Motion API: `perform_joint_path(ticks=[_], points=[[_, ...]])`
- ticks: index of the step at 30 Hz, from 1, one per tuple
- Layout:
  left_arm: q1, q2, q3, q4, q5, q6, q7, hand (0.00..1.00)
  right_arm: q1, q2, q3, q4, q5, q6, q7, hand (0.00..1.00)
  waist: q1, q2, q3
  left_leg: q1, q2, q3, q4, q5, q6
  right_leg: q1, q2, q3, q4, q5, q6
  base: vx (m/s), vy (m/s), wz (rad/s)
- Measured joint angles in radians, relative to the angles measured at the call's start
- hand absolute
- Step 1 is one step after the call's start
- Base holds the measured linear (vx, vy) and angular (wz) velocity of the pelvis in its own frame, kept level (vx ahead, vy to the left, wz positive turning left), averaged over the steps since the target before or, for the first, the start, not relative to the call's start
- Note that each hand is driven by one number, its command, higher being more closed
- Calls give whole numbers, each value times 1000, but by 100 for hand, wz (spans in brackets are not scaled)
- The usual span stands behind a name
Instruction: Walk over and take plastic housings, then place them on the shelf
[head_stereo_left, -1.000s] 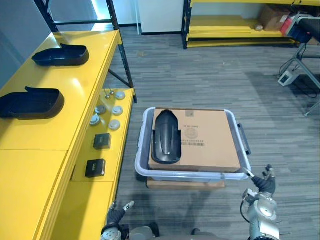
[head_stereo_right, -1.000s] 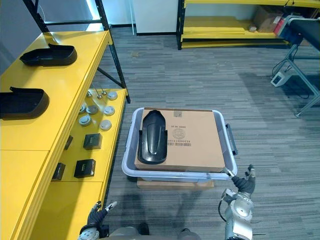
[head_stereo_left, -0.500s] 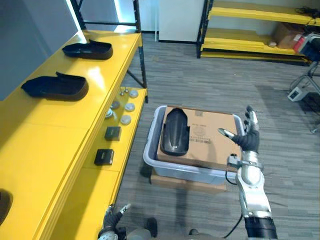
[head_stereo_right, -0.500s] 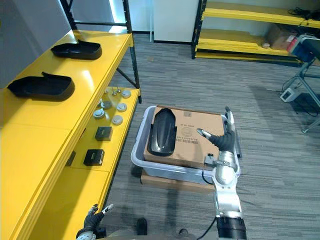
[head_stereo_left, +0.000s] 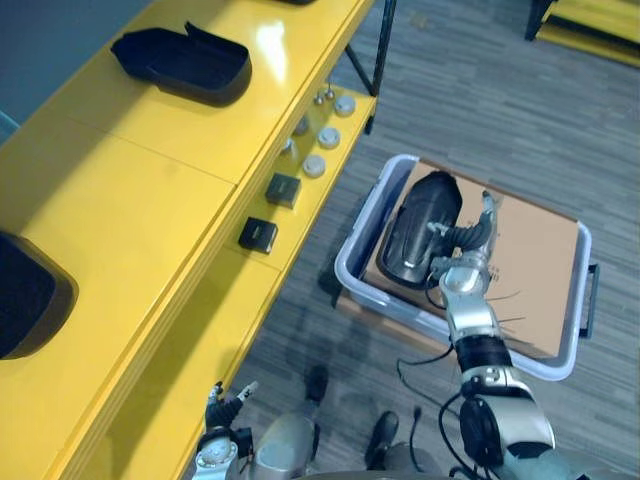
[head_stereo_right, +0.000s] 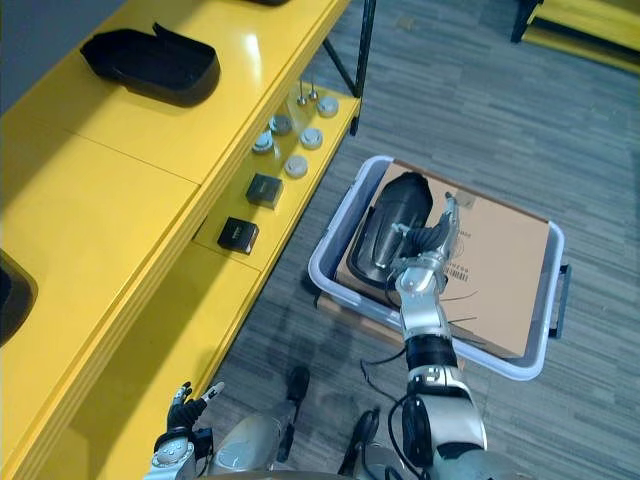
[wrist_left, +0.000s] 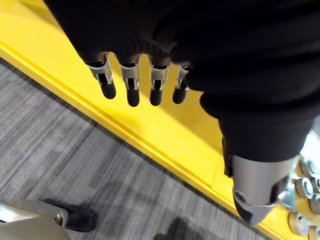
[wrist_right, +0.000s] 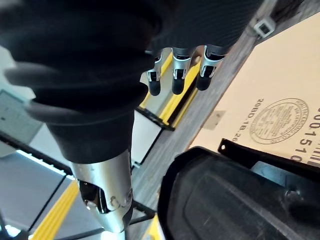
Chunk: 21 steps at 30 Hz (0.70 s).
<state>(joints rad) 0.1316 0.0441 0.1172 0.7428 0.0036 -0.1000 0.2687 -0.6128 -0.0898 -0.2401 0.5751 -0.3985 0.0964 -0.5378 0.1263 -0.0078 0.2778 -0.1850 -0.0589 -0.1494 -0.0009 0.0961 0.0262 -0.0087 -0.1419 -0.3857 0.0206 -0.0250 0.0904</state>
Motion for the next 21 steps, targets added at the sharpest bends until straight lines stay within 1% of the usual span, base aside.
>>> perform_joint_path(ticks=[2, 5, 9, 11, 13, 17, 20, 21], points=[[-13, -1, -7, -2, -13, -5, 9, 0, -40, -8, -27, 35, 4, 21, -27, 0, 0, 3, 32, -16, 1, -2, 7, 0, -1, -19, 0, -1, 14, -4, -4, -47, 30, 1], [-31, 0, -30, 3, -25, -5, 24, 0, -44, -13, -39, 50, 16, 41, -38, 0, 2, 3, 43, -36, 1, -4, 8, 0, -1, -37, 0, -3, 16, -5, -6, -14, 7, 0], [-45, -2, -49, 5, -36, -6, 38, 0, -63, -20, -40, 90, 42, 45, -58, 0, 0, 2, 44, -55, 2, 1, 8, 0, 0, -60, 0, 2, 18, -6, -7, 4, 3, -3], [-57, -2, -78, 8, -45, -6, 41, 0, -100, -46, -41, 161, 56, 45, -63, 0, -1, 1, 51, -60, 5, 7, 9, 0, 0, -68, 1, 8, 18, -5, -7, 5, -1, -9], [-74, -3, -84, 15, -54, -6, 40, 0, -128, -63, -44, 201, 70, 45, -61, 0, -2, 3, 67, -60, 7, 9, 9, 0, 0, -70, 2, 10, 18, -5, -8, -22, -4, -6], [-82, -2, -88, 13, -74, -15, 41, 0, -198, -94, -50, 335, 95, 44, -23, 0, -2, 3, 92, -68, 8, 15, 9, 0, 0, -85, 3, 22, 22, -4, -9, -20, 6, -7], [-93, 1, -99, 14, -76, -16, 41, 0, -242, -106, -56, 399, 96, 44, -18, 0, -1, 2, 105, -72, 8, 14, 10, 0, 0, -87, 3, 21, 22, -4, -9, -2, 2, 2], [-95, 5, -110, 14, -76, -17, 41, 0, -264, -116, -56, 424, 95, 44, -19, 100, -1, 1, 105, -80, 8, 12, 14, 0, 0, -92, 3, 18, 22, -3, -10, -5, 8, 5]])
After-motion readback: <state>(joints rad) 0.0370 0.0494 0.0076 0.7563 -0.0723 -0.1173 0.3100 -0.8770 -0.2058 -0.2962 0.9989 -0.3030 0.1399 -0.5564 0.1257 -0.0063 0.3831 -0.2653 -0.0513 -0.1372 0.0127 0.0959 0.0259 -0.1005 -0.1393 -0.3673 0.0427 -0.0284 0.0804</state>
